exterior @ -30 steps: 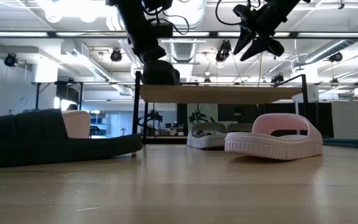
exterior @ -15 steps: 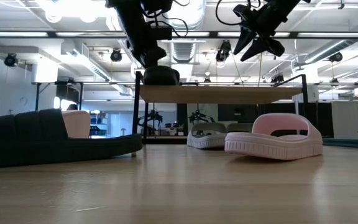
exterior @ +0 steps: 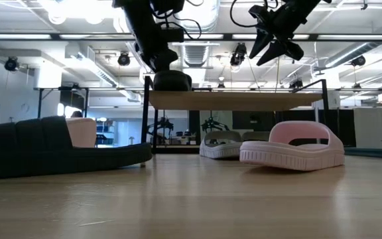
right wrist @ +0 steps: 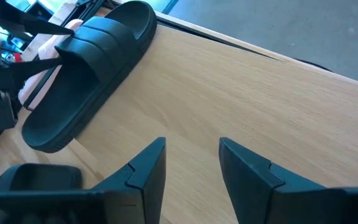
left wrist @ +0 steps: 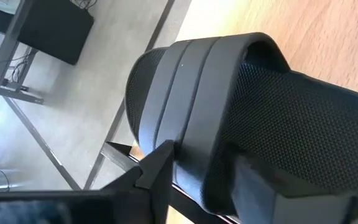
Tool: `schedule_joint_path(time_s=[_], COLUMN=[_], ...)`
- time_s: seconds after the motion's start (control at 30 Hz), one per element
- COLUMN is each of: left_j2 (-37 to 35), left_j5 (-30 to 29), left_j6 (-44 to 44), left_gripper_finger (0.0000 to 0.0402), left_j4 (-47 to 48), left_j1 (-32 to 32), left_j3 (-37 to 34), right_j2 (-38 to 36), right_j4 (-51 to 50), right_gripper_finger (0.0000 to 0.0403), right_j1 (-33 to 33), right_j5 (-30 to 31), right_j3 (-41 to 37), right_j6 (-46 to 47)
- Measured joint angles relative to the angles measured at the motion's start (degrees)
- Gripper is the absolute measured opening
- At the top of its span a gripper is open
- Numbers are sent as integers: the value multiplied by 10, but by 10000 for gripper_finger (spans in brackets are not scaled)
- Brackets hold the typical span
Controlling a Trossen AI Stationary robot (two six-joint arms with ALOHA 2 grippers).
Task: Pick and place slides into the shelf
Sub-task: Adjust the black slide on the shelf
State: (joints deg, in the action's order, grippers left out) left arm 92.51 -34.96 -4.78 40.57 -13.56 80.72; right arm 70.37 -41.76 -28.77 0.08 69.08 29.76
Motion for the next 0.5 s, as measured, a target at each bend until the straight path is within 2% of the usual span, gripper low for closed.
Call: schedule_joint_path(time_s=[0.2, 0.5], left_j2=[0, -6], left_j5=[-7, -30], left_j6=[0, 0], left_gripper_finger=[169, 173], left_j4=[2, 8], left_j1=[10, 40], left_j3=[1, 12], right_j2=[0, 0], right_j4=[0, 0], right_gripper_finger=[141, 141], right_j1=[0, 0], right_j5=[0, -1], right_j3=[-3, -26], right_j6=[0, 3])
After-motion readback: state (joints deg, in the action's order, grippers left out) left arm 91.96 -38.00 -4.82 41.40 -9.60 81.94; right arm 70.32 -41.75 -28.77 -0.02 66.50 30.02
